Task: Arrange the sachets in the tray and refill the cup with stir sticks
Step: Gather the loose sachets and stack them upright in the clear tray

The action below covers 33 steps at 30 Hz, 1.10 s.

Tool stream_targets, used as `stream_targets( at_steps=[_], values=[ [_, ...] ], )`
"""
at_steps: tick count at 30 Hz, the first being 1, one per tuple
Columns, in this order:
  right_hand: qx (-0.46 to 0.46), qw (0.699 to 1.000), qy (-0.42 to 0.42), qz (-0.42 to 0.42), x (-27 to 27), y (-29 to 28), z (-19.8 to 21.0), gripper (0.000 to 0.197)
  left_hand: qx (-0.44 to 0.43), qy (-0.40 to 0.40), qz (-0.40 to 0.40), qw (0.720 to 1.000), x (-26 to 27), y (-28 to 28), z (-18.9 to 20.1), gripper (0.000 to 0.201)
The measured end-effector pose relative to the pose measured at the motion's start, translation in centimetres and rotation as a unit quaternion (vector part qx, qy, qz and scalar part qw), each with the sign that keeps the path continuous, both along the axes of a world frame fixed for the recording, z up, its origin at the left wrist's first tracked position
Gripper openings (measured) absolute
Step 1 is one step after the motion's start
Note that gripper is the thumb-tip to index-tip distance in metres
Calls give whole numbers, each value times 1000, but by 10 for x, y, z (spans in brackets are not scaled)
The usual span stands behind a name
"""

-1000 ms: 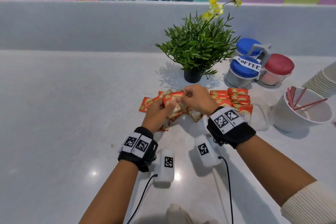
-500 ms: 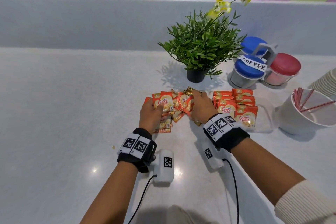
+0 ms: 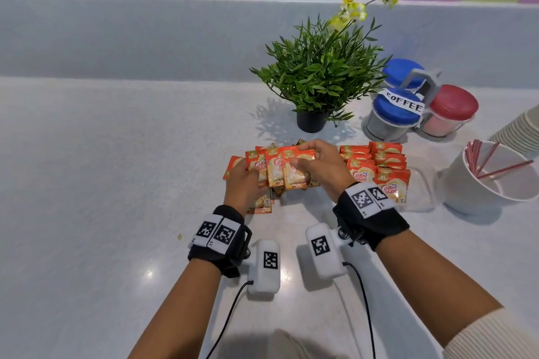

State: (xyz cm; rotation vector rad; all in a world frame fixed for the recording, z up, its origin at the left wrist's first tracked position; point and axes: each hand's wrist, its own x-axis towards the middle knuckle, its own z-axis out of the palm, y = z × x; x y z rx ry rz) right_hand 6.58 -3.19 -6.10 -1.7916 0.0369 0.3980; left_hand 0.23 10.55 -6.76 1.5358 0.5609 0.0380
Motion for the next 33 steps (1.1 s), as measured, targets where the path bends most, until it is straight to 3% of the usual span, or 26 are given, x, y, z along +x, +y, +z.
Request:
stream_targets(
  at_steps=[4,9,13,17,26,30,33],
  values=[
    [8,1000,-8,-8,-5,5,-1,26,-63,-7,-29,998,-2,-9,5,23],
    [-6,999,-36,1,-8,0,2,12,-52,-9,-17,998,-3,-9,1,27],
    [45,999,-19,13,-8,-8,5,22,-39,1,-8,999,-4,-4,1,20],
    [87,996,-24,-22,-14,-11,5,21,-32,15,-63,997,-3,-15,3,30],
    [62,984,-122,-111,-20,-28,0,28,-94,12,-141,985,-3,-66,13,38],
    [65,980,-140,-129,-21,-47,3,30,-70,3,-196,978,3,-85,16,37],
    [76,976,-136,-150,-19,-65,9,16,-28,1,-220,975,10,-100,20,38]
  ],
)
